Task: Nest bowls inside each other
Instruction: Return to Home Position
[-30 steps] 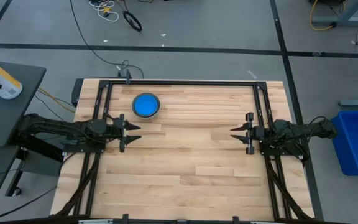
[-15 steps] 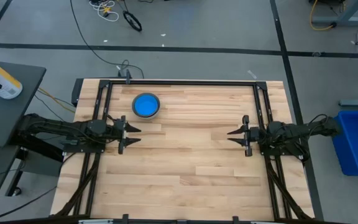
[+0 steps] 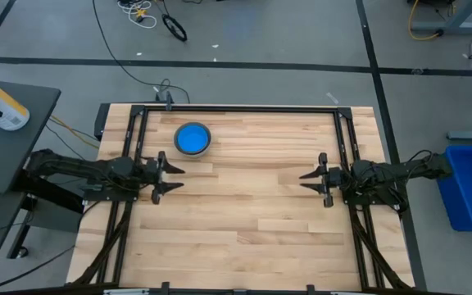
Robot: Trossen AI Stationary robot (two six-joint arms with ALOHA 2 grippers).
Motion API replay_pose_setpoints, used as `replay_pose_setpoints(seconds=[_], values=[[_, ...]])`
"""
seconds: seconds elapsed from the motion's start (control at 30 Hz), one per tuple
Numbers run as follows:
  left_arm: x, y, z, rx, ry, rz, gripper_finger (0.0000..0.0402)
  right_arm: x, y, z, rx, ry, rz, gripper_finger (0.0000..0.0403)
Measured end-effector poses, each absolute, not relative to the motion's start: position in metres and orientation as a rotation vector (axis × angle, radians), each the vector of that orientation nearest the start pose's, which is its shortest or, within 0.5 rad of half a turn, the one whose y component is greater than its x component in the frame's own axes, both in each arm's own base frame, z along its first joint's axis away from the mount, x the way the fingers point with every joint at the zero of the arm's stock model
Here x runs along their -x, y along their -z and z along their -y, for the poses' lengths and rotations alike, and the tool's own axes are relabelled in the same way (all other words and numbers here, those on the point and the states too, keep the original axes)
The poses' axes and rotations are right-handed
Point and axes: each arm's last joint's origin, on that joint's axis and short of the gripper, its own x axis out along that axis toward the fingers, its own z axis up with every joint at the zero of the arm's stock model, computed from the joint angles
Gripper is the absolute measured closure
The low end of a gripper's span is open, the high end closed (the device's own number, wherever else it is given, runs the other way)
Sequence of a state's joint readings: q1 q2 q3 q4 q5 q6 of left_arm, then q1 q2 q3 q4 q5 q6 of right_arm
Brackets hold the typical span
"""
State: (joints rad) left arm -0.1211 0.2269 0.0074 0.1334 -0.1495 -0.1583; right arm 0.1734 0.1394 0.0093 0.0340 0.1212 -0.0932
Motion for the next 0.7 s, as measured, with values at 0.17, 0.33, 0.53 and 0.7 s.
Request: replay_pose_setpoints(seconds=[0.17, 0.33, 0.53, 0.7], values=[[-0.101, -0.165, 0.010, 0.162, 0.034, -0.053, 0.0171, -0.104, -0.158, -0.016, 0.099, -0.084, -0.097, 0.0288], [-0.095, -0.170, 0.011, 0.152, 0.096, -0.047, 0.0171, -0.104, -0.158, -0.015, 0.098, -0.084, -0.095, 0.0290], [-0.095, -0.171, 0.011, 0.175, 0.101, -0.031, 0.0171, -0.104, -0.159, -0.015, 0.088, -0.085, -0.088, 0.0286], [-0.097, -0.168, 0.012, 0.168, 0.131, 0.007, 0.0171, -0.103, -0.159, -0.016, 0.082, -0.089, -0.083, 0.0287]])
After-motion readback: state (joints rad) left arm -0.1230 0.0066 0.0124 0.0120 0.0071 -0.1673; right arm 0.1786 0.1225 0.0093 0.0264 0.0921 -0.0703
